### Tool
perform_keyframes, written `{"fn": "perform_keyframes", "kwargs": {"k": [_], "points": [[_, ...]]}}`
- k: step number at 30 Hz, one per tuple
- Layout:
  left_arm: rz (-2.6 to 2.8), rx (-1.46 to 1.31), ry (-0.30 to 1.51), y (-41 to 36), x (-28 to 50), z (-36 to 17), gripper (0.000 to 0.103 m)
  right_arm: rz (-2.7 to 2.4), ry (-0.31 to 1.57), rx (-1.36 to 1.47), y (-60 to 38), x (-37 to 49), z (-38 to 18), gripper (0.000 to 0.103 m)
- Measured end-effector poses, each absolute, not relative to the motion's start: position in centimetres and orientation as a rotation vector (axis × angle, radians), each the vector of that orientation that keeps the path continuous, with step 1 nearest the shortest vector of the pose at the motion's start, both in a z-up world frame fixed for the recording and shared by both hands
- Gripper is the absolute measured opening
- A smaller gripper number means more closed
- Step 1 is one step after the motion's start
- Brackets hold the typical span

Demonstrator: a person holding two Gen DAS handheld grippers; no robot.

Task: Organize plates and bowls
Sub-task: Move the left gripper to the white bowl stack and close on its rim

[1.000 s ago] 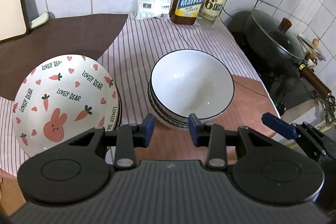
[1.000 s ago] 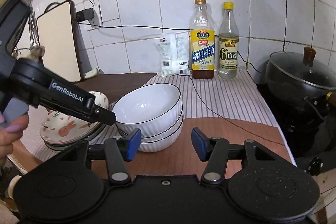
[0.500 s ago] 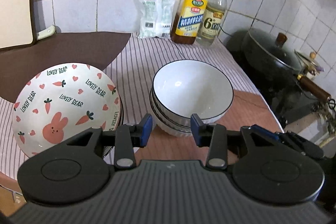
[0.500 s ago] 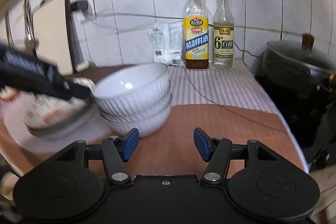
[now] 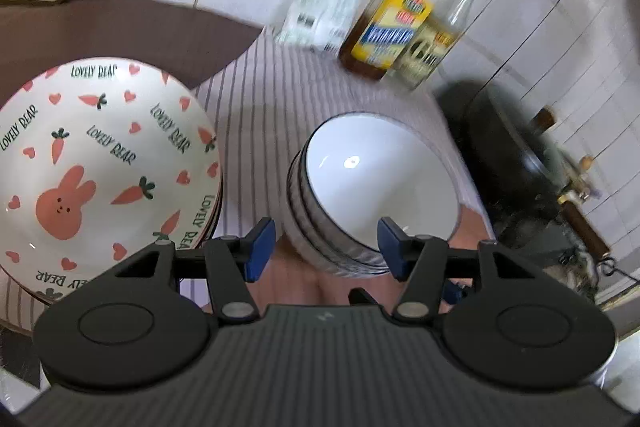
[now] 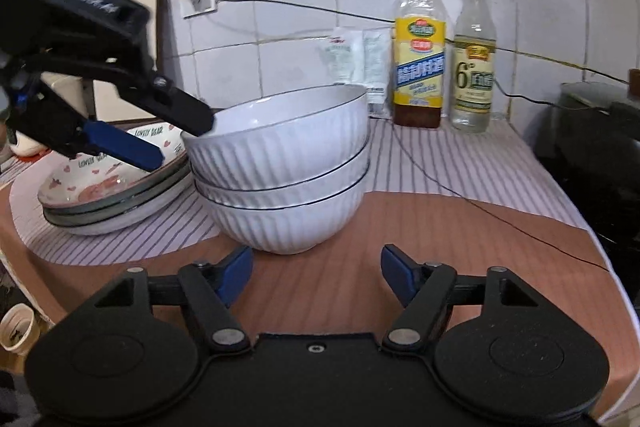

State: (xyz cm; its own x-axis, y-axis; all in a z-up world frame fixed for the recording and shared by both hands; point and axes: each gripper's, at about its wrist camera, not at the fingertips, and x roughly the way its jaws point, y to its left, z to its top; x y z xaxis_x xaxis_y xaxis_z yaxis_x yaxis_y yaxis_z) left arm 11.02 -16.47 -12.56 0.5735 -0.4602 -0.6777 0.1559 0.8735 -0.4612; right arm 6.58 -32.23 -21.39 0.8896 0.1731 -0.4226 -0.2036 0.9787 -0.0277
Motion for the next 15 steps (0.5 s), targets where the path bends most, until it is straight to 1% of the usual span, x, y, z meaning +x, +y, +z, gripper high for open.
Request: {"fn": "perform_keyframes", "kwargs": {"k": [1, 2, 6, 9, 11, 15], "points": [[-0.369, -0.368, 0.899, -16.7, 11.2, -12.7, 0.055, 0.200, 0.425, -0.078, -32.1, 6.7, -21.6, 0.091], [-0.376, -0.369, 0.905, -16.9, 11.5, -12.7, 0.055, 0.207, 0.411, -0.086, -32.0, 6.9, -21.8, 0.093], [-0.374, -0.356, 0.949, -17.7, 12.6, -13.3, 0.056, 0.221, 0.385, -0.096, -31.6, 7.5, -21.8, 0.093], [-0.364, -0.343, 0.981, -18.3, 13.3, -13.8, 0.056, 0.235, 0.377, -0.088, -31.3, 8.1, -21.7, 0.097], [-0.366, -0.342, 1.006, -18.5, 13.8, -14.1, 0.056, 0.238, 0.377, -0.099, -31.1, 8.6, -21.7, 0.101], [-0.362, -0.337, 1.033, -18.6, 14.6, -14.7, 0.056, 0.249, 0.387, -0.115, -30.6, 9.7, -21.6, 0.103]]}}
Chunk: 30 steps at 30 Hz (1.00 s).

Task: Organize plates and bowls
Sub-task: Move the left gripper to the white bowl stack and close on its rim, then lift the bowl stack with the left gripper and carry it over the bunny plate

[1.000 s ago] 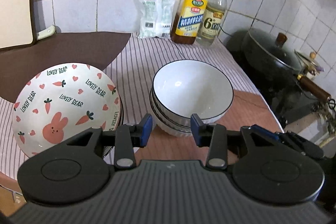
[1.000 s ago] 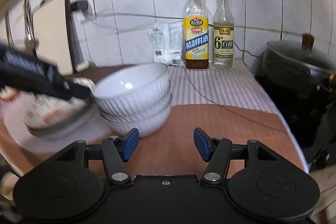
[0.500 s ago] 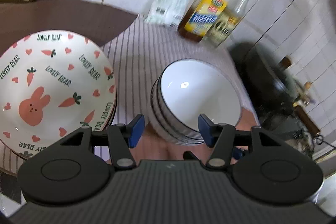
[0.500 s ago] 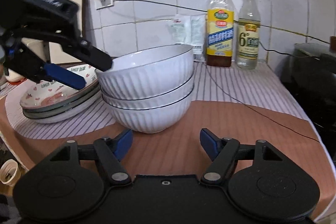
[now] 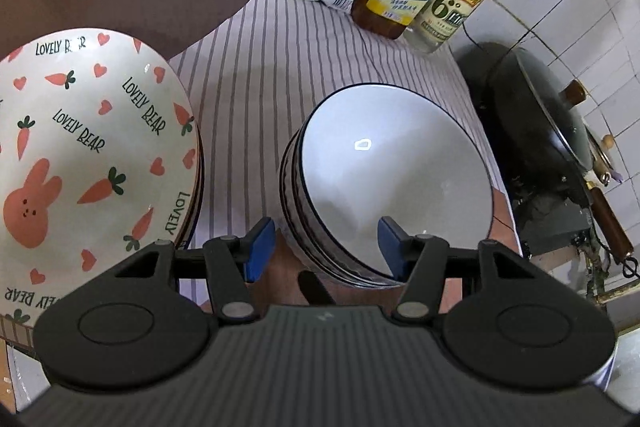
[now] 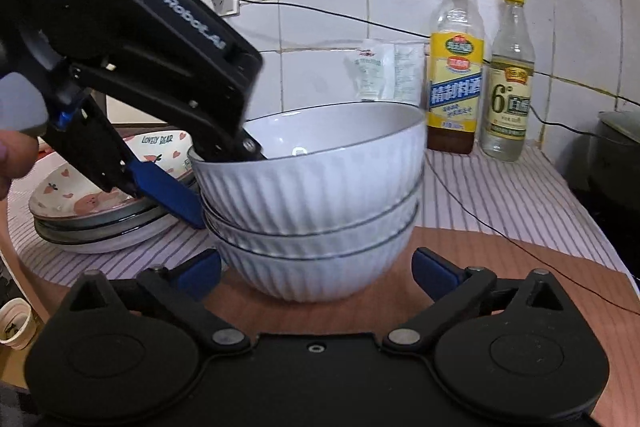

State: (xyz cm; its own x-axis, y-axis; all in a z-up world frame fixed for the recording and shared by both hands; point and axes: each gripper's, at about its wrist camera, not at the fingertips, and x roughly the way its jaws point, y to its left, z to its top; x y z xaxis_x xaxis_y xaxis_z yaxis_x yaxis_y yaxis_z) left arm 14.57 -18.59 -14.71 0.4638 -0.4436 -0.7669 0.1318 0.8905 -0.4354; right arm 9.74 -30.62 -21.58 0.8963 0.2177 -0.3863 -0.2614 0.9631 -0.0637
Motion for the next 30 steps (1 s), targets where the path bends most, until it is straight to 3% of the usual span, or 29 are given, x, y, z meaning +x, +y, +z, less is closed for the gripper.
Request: {"fn": "perform_keyframes", "kwargs": {"k": [9, 22, 30], "points": [[-0.355, -0.295, 1.039, -18.9, 15.0, -15.3, 0.044, 0.280, 0.373, -0.102, -30.9, 10.0, -21.9, 0.103], [-0.357, -0.356, 1.065, -18.7, 16.5, -16.3, 0.047, 0.338, 0.445, -0.077, -31.5, 12.0, -21.9, 0.103], [-0.382, -0.317, 1.047, -18.7, 16.2, -16.1, 0.044, 0.298, 0.445, -0.064, -31.0, 12.3, -22.1, 0.103]]}}
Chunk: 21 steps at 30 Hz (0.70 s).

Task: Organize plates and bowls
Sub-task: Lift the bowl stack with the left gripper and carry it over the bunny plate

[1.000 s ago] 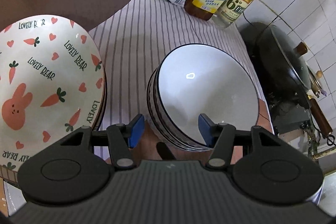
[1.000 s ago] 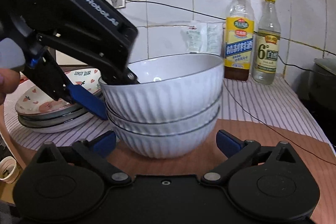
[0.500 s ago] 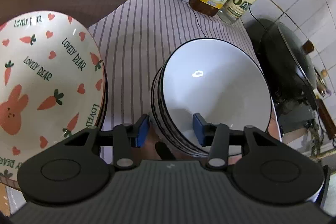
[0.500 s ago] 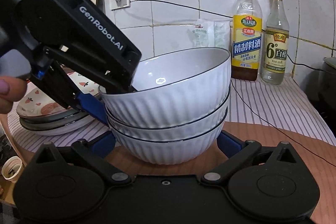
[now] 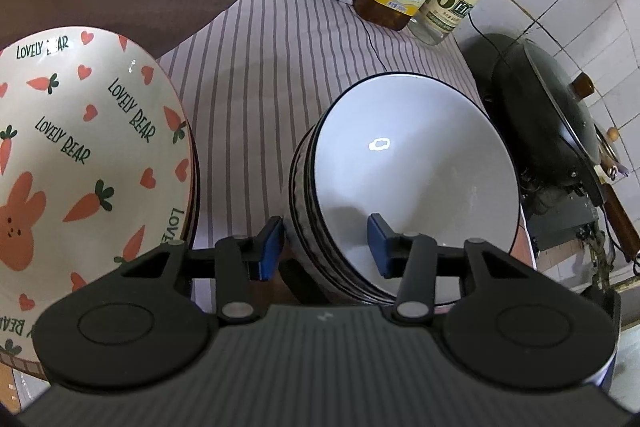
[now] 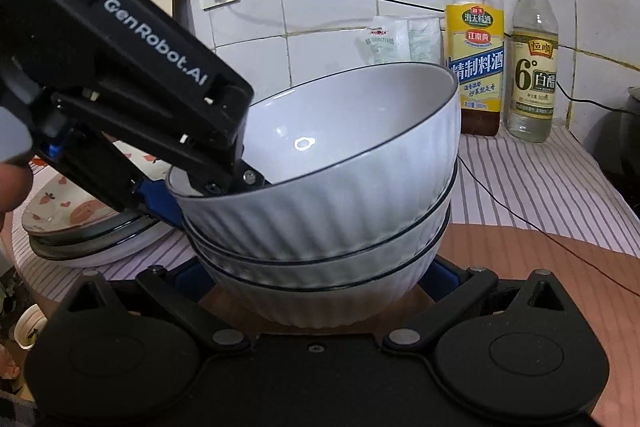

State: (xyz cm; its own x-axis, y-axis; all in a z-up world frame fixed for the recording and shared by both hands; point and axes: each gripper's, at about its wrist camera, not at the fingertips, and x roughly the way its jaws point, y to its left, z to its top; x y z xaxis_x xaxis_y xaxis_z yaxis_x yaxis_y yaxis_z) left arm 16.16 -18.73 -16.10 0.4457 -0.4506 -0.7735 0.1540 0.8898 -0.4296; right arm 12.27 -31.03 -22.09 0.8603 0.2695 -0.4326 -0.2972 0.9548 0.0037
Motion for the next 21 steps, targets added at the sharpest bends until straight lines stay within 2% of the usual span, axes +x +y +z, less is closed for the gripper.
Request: {"fn": "perform_keyframes", "kwargs": {"k": [21], "points": [[-0.430, -0.274, 0.974, -18.0, 13.8, -14.7, 0.043, 0.261, 0.408, -0.094, -30.1, 10.6, -21.0, 0.103]]}}
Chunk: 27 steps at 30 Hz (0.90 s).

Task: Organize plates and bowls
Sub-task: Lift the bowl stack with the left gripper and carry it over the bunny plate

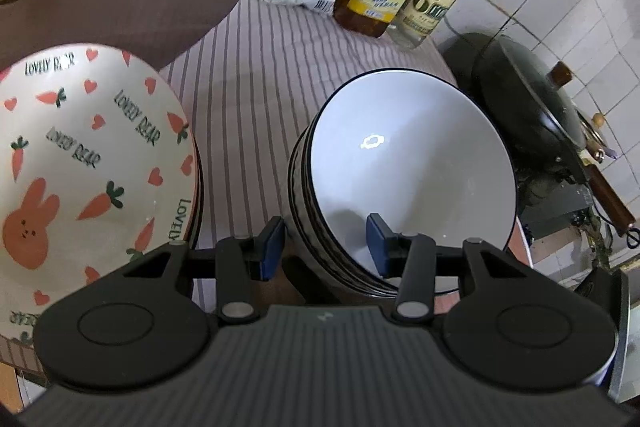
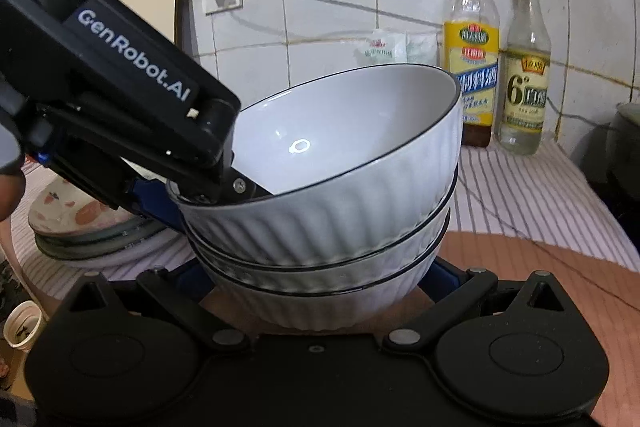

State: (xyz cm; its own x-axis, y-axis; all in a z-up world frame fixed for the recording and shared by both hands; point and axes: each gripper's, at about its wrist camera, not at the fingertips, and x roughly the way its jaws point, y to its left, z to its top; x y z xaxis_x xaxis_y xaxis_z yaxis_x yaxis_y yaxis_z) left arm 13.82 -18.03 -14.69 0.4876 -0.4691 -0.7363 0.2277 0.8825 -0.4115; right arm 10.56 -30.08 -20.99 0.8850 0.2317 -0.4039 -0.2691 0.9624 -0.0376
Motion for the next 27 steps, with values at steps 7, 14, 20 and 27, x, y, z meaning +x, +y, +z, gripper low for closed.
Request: {"fn": "perform_keyframes", "kwargs": {"k": [7, 14, 20, 27], "points": [[-0.438, -0.285, 0.911, -15.8, 12.7, -11.4, 0.043, 0.259, 0.346, -0.133, -28.1, 9.8, -18.0, 0.103], [-0.398, -0.279, 0.867, -11.6, 11.5, -7.5, 0.043, 0.305, 0.306, -0.157, -24.1, 10.0, -15.2, 0.103], [-0.332, -0.239, 0.870, -7.8, 11.3, -5.7, 0.043, 0.363, 0.295, -0.132, -20.0, 10.7, -14.6, 0.103], [-0.297, -0.233, 0.890, -4.2, 11.8, -6.2, 0.043, 0.400, 0.317, -0.136, -16.8, 12.5, -15.3, 0.103]]}}
